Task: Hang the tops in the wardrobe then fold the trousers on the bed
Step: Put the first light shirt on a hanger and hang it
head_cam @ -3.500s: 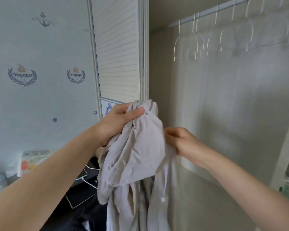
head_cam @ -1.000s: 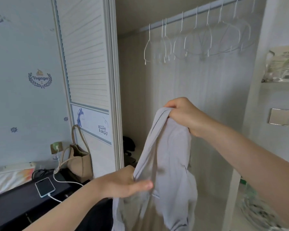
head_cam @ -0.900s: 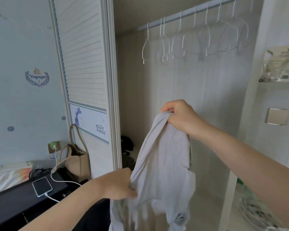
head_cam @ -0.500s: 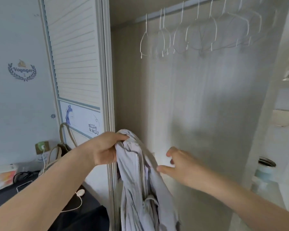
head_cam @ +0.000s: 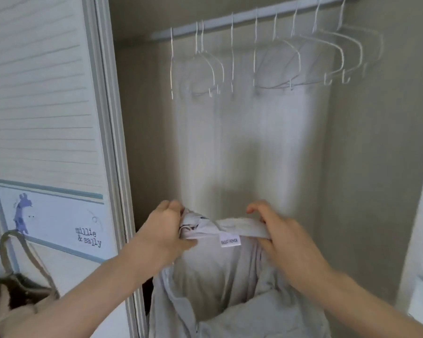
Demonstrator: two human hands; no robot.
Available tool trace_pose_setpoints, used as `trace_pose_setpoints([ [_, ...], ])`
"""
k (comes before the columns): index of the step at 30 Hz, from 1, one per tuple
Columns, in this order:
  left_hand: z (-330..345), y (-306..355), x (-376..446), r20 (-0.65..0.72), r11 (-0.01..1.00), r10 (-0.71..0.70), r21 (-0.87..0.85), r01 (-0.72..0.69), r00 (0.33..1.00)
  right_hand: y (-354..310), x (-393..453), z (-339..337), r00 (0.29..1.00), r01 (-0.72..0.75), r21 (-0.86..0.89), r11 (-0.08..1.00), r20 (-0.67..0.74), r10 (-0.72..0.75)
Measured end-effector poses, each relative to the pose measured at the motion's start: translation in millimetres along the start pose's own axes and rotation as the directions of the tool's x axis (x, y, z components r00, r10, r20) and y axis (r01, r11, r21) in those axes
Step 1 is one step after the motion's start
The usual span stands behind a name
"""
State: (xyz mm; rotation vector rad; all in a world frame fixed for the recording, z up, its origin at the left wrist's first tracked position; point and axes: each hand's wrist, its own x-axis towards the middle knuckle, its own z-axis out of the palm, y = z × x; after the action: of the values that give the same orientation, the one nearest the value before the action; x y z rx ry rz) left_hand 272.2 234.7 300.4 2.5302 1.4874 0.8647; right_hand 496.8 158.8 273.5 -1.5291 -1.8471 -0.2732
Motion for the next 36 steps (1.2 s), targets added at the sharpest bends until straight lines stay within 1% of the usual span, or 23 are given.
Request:
trace_pose_setpoints([
  [2, 7.4, -14.8, 12.3, -0.23, 0.989, 0.134, -0.027, -0.144, 0.964, -0.8, 6.2, -3.9, 0.999, -0.01, -0.051, 0.999, -0.044, 0.008],
  [3, 9.1, -18.8, 13.9, -0.289, 0.972, 0.224, 0.001, -0.234, 0.931, 0.3, 7.3, -6.9, 0.998, -0.013, -0.052, 0.999, -0.068, 0.009],
  [4, 11.0, -24.1, 20.3, -0.316, 0.948, 0.315, 0.049, -0.316, 0.895, 1.0, 10.6, -8.5, 0.996, -0.015, -0.068, 0.998, -0.094, 0.008],
  [6, 13.6, -28.0, 27.9, -0.3, 0.937, 0.335, 0.004, -0.35, 0.893, 3.6, 18.8, -7.9, 0.991, -0.046, -0.078, 0.996, -0.132, 0.035],
  [7, 12.7, -26.7, 32.7, -0.238, 0.943, 0.263, -0.144, -0.301, 0.935, 7.0, 23.5, -7.2, 0.987, -0.092, -0.077, 0.993, -0.142, 0.08],
  [8, 10.7, -22.0, 38.0, -0.141, 0.903, 0.166, -0.375, -0.208, 0.976, 9.0, 27.6, -8.1, 0.983, -0.144, -0.088, 0.986, -0.129, 0.132],
  [9, 7.6, -15.9, 42.0, 0.011, 0.785, 0.104, -0.615, -0.075, 0.995, 11.6, 31.3, -9.7, 0.978, -0.196, -0.121, 0.973, -0.097, 0.185],
  [10, 3.4, -9.0, 45.2, 0.171, 0.619, 0.101, -0.782, 0.073, 0.98, 14.1, 33.8, -11.9, 0.97, -0.245, -0.17, 0.954, -0.041, 0.241],
  [11, -1.1, -2.8, 47.4, 0.287, 0.479, 0.126, -0.856, 0.195, 0.949, 15.3, 36.0, -14.0, 0.955, -0.282, -0.215, 0.935, 0.034, 0.296],
  [12, -3.4, 1.0, 50.7, 0.342, 0.397, 0.157, -0.881, 0.257, 0.927, 16.4, 38.1, -16.3, 0.929, -0.314, -0.248, 0.916, 0.12, 0.351],
  [14, -7.6, 10.1, 59.8, 0.346, 0.342, 0.175, -0.899, 0.272, 0.922, 12.1, 44.0, -28.4, 0.863, -0.367, -0.192, 0.91, 0.295, 0.41],
  [15, -9.6, 14.9, 65.7, 0.324, 0.345, 0.171, -0.904, 0.252, 0.93, 8.3, 49.0, -38.4, 0.848, -0.393, -0.123, 0.911, 0.336, 0.411],
  [16, -10.4, 17.8, 72.5, 0.302, 0.358, 0.164, -0.905, 0.228, 0.939, 6.0, 55.3, -49.5, 0.855, -0.407, -0.078, 0.91, 0.318, 0.409],
  [17, -11.1, 20.6, 81.4, 0.272, 0.377, 0.155, -0.905, 0.197, 0.95, 5.0, 64.9, -62.5, 0.881, -0.402, -0.078, 0.912, 0.239, 0.408],
  [19, -11.3, 27.2, 98.5, 0.188, 0.429, 0.14, -0.896, 0.111, 0.972, 2.1, 90.0, -91.0, 0.93, -0.367, -0.16, 0.916, -0.032, 0.367],
  [20, -10.3, 30.1, 106.9, 0.141, 0.444, 0.136, -0.894, 0.066, 0.981, 0.8, 103.5, -104.3, 0.932, -0.352, -0.211, 0.912, -0.171, 0.321],
  [23, -10.7, 40.6, 132.4, -0.028, 0.496, 0.146, -0.863, -0.098, 0.989, 1.8, 151.0, -143.7, 0.871, -0.33, -0.307, 0.893, -0.463, 0.162],
  [26, -11.7, 45.6, 158.1, -0.145, 0.509, 0.181, -0.832, -0.219, 0.973, 9.2, 198.9, -183.6, 0.787, -0.348, -0.375, 0.859, -0.615, 0.05],
  [28, -13.5, 47.8, 175.2, -0.184, 0.521, 0.213, -0.809, -0.271, 0.96, 13.9, 225.2, -207.8, 0.738, -0.415, -0.423, 0.805, -0.674, 0.027],
  [30, -16.8, 50.5, 190.9, -0.213, 0.558, 0.252, -0.765, -0.322, 0.944, 23.3, 246.8, -226.9, 0.736, -0.49, -0.477, 0.73, -0.675, 0.052],
  [33, -23.3, 58.4, 208.6, -0.321, 0.655, 0.314, -0.608, -0.449, 0.894, 39.5, 264.7, -246.9, 0.751, -0.585, -0.487, 0.648, -0.628, 0.205],
  [34, -23.9, 60.7, 212.9, -0.358, 0.715, 0.348, -0.497, -0.492, 0.867, 45.7, 268.5, -251.3, 0.748, -0.605, -0.481, 0.634, -0.617, 0.245],
  [36, -24.2, 67.0, 217.7, -0.432, 0.863, 0.408, -0.105, -0.494, 0.804, 57.3, 276.9, -256.4, 0.756, -0.615, -0.507, 0.604, -0.596, 0.27],
])
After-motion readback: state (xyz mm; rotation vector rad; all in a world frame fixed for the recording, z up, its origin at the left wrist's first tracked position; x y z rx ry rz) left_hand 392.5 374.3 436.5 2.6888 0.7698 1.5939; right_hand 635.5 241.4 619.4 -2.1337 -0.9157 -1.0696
